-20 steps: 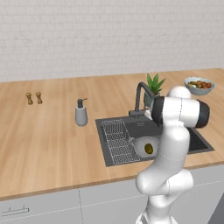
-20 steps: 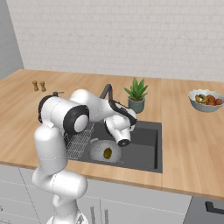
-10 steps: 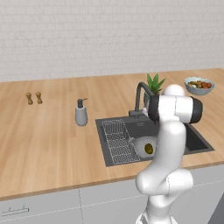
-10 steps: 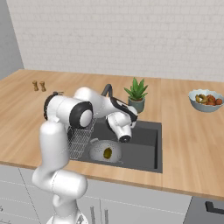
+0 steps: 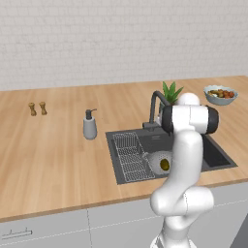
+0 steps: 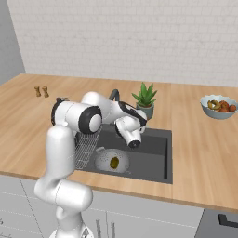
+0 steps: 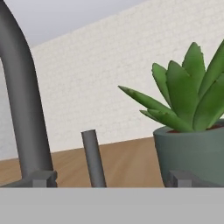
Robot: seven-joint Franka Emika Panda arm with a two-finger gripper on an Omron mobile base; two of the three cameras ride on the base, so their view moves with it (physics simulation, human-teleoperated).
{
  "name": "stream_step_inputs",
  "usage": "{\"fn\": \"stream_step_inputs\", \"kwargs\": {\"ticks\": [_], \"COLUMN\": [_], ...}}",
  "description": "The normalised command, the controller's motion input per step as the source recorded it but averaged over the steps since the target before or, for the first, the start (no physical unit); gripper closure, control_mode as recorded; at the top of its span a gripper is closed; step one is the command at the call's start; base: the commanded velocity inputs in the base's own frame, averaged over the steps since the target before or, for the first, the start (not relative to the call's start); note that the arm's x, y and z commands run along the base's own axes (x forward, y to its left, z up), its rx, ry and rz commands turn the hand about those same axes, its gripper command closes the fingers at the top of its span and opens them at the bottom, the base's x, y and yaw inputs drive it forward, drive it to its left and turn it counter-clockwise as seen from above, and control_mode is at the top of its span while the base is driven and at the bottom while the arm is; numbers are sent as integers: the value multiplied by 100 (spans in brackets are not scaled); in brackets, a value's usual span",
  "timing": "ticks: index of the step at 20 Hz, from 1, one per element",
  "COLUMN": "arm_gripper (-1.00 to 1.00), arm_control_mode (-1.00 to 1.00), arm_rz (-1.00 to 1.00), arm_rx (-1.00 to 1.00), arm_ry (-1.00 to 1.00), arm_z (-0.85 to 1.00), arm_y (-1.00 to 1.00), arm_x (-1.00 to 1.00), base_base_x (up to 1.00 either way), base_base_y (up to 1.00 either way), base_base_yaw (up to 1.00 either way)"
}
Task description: Put the colander in the sink, put the kiwi in the colander, and turn on the sink faucet and pour water over the colander.
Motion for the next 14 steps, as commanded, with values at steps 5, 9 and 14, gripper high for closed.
{"fn": "stream_step_inputs", "kwargs": {"ticks": [5, 9, 14], "arm_gripper": [-100, -100, -100], "arm_control_mode": [-100, -100, -100], "arm_rz": [0, 0, 0], "arm_rx": [0, 0, 0], "arm_ry": [0, 0, 0], "arm_z": [0, 0, 0], "arm_y": [0, 0, 0], "arm_x": [20, 9, 14], "base_base_x": [0, 0, 0], "base_base_y": [0, 0, 0], "base_base_yaw": [0, 0, 0]}}
